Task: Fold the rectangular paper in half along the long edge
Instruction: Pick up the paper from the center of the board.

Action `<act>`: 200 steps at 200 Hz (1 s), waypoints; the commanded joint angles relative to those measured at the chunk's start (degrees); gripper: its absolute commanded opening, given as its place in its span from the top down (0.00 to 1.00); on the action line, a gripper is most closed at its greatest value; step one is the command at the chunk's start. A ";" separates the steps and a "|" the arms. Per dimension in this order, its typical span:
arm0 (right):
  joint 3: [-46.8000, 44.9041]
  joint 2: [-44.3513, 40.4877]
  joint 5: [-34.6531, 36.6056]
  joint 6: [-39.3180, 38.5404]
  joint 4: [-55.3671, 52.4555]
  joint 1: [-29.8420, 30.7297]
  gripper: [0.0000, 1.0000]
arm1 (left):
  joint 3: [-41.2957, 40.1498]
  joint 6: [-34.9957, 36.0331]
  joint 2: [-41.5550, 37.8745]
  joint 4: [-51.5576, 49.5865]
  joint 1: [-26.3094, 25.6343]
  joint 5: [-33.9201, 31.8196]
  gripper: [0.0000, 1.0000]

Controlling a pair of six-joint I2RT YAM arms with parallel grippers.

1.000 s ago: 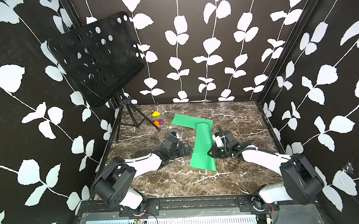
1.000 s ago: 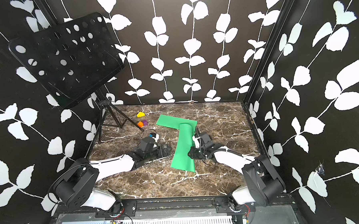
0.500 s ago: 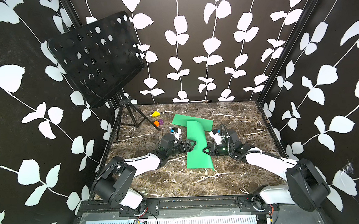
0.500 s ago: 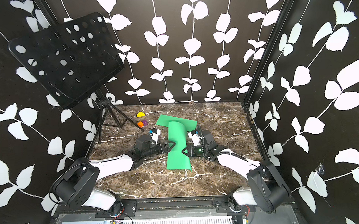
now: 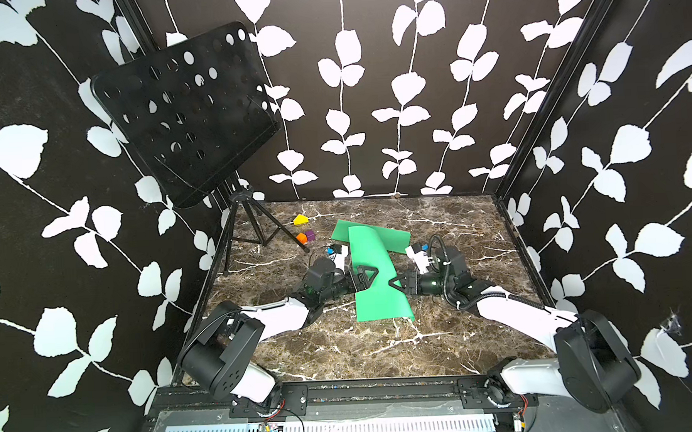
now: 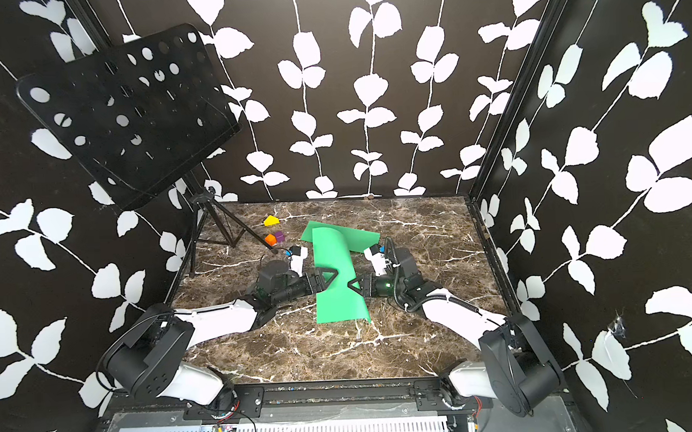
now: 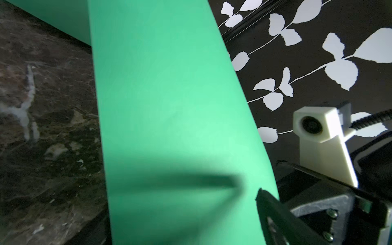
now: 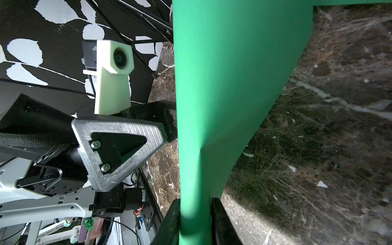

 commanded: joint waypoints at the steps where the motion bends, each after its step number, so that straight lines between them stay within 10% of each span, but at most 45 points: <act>1: -0.85 -0.97 -1.08 0.49 2.61 -0.38 0.75 | -0.70 -1.94 -0.51 4.37 -0.04 1.53 0.14; 200: -1.66 -1.44 0.46 -0.40 1.66 -1.47 0.71 | 1.03 0.21 -2.77 1.07 1.26 3.17 1.00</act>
